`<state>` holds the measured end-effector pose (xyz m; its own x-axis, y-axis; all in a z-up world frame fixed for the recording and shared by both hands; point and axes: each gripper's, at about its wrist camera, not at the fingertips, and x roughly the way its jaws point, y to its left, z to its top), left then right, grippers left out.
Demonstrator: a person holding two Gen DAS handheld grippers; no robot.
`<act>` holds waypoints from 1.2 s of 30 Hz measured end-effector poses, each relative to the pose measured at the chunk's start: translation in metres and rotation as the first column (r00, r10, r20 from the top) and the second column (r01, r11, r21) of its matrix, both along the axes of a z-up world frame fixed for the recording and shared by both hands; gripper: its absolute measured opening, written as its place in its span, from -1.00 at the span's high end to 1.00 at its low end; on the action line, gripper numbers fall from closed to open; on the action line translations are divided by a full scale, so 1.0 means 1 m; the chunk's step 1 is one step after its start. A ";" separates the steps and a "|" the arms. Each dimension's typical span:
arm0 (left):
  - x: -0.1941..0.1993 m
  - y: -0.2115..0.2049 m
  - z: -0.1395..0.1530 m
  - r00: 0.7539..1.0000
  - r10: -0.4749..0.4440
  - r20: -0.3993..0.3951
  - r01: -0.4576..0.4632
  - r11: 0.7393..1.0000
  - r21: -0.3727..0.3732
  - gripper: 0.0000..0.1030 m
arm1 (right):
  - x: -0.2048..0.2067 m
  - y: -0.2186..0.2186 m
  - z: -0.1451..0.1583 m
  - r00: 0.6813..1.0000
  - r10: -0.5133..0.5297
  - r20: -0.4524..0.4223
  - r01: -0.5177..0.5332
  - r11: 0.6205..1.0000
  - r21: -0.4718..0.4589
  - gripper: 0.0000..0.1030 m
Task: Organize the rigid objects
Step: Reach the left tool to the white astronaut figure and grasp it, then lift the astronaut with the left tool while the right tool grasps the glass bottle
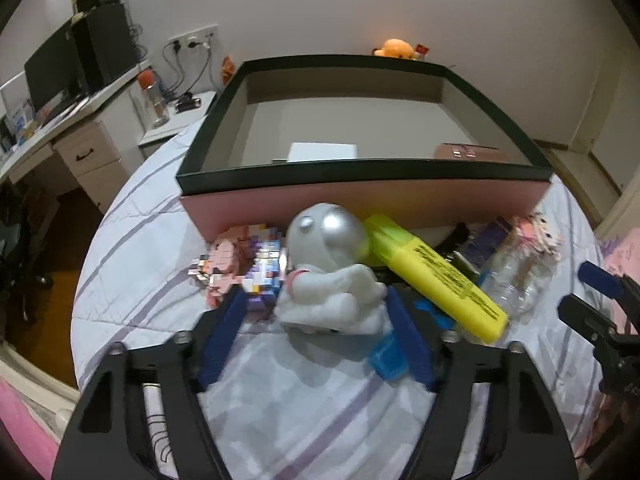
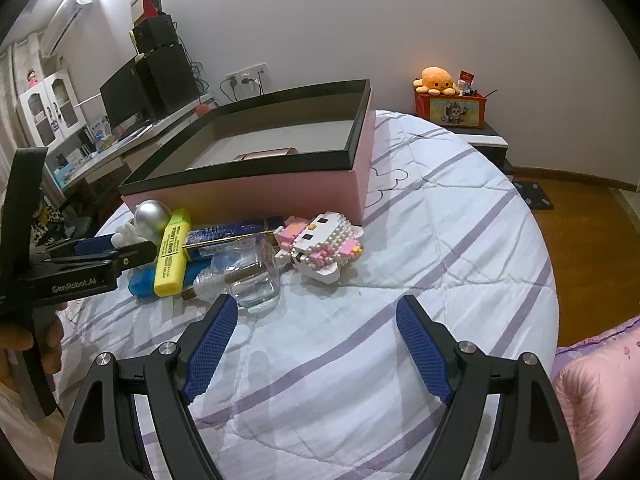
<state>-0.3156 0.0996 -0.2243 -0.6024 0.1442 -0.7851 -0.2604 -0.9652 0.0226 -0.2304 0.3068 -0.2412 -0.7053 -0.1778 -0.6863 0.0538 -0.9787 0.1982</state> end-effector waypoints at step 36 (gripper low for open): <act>0.087 -0.053 -0.001 1.000 -0.014 -0.021 0.015 0.999 0.036 -0.84 | 0.030 -0.042 -0.006 1.000 0.001 0.024 -0.001 1.000 0.025 -0.61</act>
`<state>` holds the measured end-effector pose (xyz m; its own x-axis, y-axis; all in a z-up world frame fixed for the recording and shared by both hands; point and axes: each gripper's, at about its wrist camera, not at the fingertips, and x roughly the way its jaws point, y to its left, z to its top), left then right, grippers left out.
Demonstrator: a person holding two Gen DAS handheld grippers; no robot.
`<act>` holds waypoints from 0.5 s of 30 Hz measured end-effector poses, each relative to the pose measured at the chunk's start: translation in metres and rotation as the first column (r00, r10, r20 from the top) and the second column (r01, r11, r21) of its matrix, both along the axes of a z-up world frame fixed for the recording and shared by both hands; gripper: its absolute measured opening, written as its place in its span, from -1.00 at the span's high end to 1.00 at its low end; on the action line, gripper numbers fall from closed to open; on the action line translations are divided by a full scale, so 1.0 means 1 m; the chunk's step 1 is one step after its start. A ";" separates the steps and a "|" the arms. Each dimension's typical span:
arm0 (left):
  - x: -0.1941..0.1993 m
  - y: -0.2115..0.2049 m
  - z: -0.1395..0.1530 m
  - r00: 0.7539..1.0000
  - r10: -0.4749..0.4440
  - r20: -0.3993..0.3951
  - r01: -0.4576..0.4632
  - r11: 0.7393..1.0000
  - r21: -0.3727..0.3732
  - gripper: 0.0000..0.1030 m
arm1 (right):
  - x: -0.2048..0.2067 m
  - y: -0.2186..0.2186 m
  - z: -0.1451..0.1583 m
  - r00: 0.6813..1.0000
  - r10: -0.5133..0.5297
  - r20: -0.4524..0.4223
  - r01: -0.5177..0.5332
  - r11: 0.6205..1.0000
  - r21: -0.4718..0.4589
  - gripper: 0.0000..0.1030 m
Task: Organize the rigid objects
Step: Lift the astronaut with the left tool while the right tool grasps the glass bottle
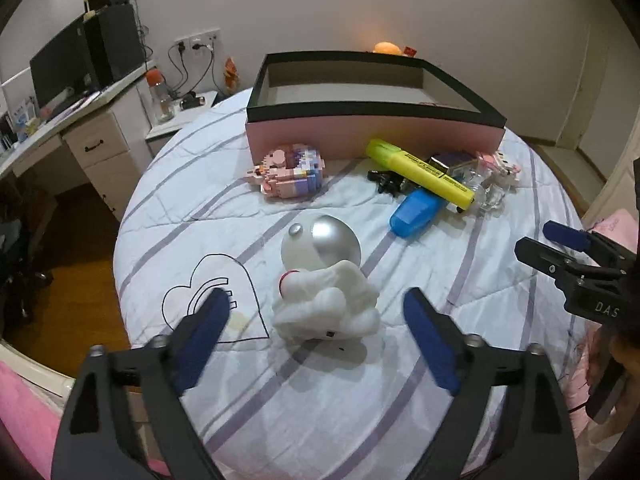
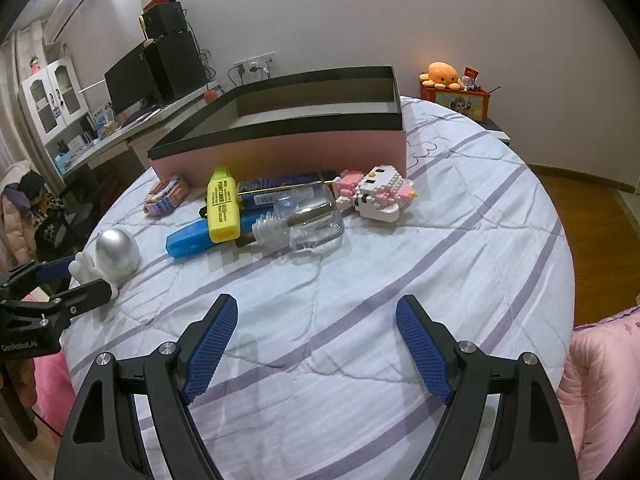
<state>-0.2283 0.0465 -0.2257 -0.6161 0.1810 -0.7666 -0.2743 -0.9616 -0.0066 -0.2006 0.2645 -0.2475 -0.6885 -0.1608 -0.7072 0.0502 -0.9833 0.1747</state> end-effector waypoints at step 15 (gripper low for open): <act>-0.003 -0.007 -0.026 0.999 0.039 0.032 -0.040 0.999 0.019 -0.97 | -0.045 -0.020 0.001 0.998 0.034 0.055 -0.037 0.998 0.060 -0.61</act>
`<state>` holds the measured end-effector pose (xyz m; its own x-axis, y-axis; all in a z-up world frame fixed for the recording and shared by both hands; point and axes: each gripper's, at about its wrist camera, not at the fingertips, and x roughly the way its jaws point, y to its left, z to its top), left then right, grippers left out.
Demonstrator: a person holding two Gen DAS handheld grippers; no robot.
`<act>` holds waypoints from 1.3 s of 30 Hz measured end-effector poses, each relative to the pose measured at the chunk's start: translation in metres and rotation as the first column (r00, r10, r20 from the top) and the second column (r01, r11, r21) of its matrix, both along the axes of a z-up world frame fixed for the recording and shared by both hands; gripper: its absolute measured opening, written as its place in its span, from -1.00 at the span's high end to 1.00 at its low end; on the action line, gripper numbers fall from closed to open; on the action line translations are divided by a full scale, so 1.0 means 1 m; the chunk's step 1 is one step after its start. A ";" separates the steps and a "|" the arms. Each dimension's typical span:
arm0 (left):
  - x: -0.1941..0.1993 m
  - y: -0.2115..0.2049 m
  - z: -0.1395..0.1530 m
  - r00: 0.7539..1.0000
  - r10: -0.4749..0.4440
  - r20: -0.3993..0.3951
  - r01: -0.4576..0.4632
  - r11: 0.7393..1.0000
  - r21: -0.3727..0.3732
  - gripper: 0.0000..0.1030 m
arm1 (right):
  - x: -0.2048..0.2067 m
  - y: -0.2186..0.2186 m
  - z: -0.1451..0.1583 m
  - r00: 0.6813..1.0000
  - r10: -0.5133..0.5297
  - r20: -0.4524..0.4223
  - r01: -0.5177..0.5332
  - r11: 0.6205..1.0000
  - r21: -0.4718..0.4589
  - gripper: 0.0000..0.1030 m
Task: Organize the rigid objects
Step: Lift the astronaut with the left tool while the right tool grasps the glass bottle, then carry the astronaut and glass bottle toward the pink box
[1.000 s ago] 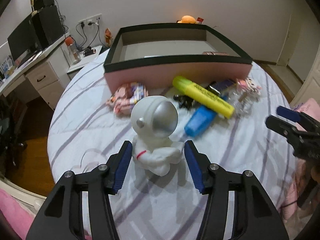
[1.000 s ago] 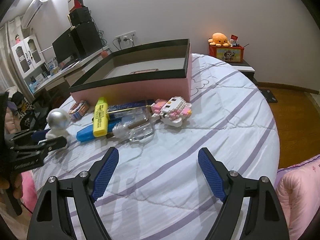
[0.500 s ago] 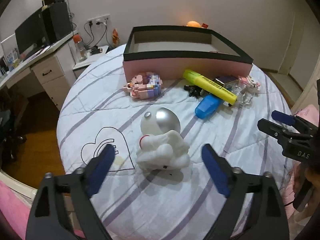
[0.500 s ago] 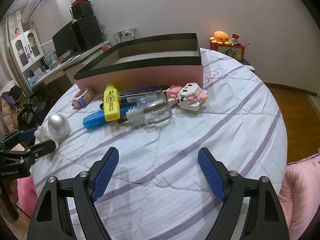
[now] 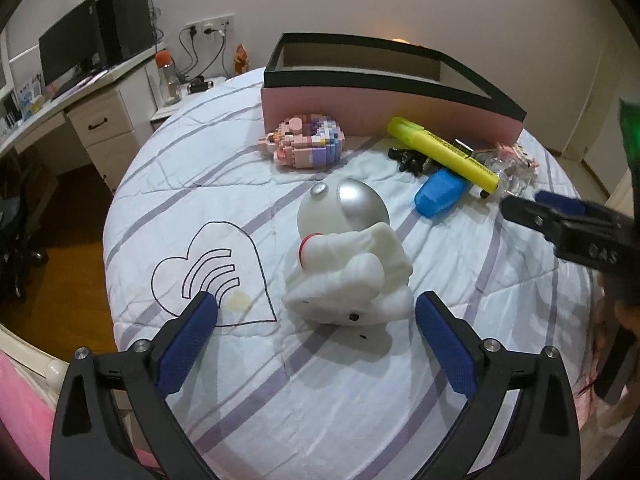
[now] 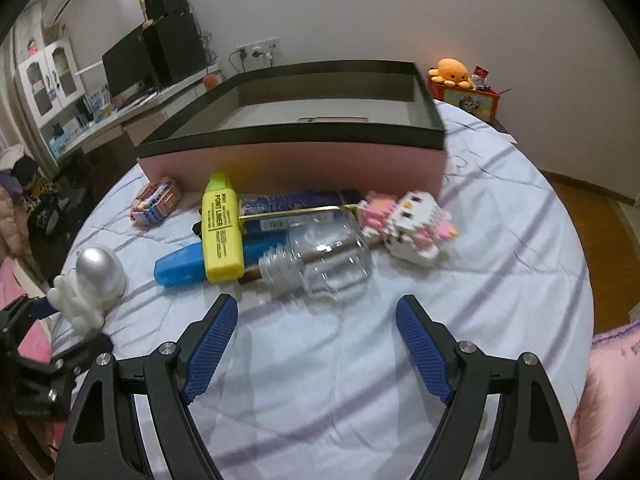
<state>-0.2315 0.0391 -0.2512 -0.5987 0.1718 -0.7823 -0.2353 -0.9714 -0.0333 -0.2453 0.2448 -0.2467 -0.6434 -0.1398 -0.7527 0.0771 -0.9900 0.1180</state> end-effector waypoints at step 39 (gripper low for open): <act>-0.004 -0.004 0.005 1.000 0.023 0.016 -0.024 0.998 0.063 -0.97 | 0.022 0.008 0.000 0.997 0.072 0.021 -0.072 0.997 0.013 -0.48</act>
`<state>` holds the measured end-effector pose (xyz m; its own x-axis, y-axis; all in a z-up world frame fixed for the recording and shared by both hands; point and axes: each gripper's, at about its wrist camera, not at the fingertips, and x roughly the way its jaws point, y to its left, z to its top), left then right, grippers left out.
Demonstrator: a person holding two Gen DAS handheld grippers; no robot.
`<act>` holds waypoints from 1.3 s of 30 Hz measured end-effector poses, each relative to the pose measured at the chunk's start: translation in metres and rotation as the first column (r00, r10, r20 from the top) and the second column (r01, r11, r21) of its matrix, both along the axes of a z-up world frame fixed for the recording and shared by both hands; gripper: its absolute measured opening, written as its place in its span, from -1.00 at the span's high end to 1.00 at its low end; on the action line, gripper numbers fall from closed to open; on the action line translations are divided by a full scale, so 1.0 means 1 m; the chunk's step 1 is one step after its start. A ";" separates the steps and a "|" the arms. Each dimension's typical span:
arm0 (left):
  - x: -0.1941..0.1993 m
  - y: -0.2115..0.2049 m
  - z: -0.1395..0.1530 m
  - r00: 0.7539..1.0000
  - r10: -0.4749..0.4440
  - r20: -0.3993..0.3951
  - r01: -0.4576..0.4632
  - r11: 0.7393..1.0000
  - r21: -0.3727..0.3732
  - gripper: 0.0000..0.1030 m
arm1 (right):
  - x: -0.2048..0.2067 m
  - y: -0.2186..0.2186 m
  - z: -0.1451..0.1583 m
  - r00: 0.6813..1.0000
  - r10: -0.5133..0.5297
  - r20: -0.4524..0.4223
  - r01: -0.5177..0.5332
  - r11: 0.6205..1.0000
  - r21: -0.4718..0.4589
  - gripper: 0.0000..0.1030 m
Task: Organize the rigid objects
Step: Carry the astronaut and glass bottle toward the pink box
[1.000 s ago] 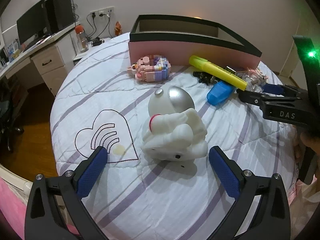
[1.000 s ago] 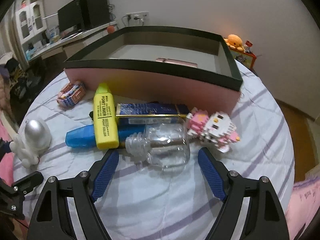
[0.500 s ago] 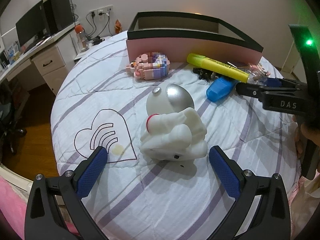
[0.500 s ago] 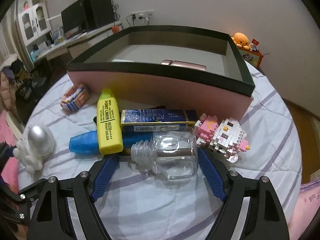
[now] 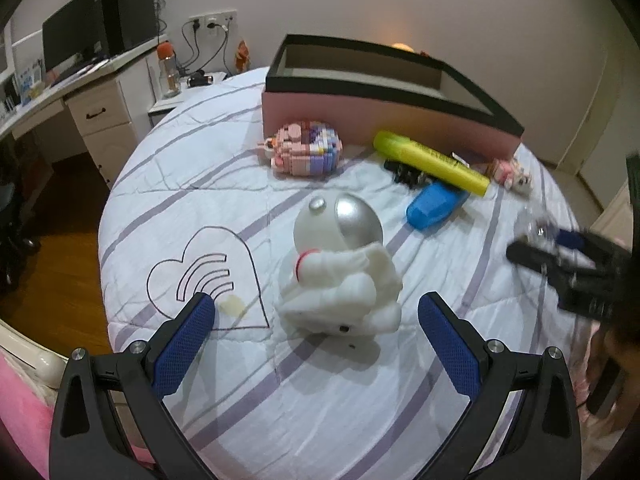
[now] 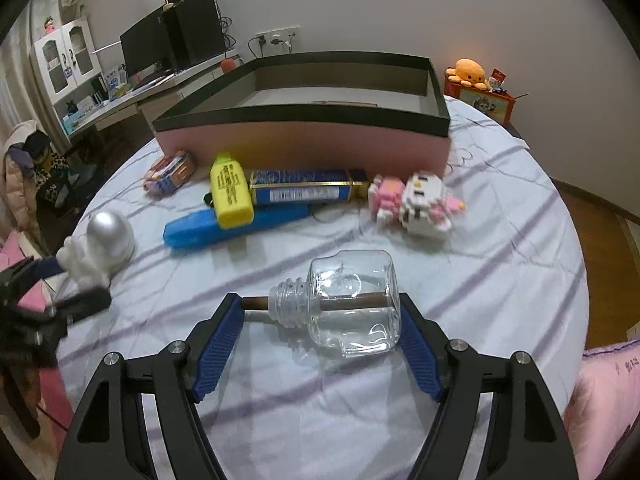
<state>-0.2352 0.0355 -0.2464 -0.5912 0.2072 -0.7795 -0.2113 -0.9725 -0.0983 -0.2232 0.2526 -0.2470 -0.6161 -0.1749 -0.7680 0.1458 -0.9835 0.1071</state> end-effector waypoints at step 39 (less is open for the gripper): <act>-0.001 0.036 0.024 0.989 -0.136 -0.055 0.129 0.986 -0.104 -0.05 | 0.010 0.001 0.041 0.990 -0.011 -0.141 0.003 0.998 -0.055 -0.49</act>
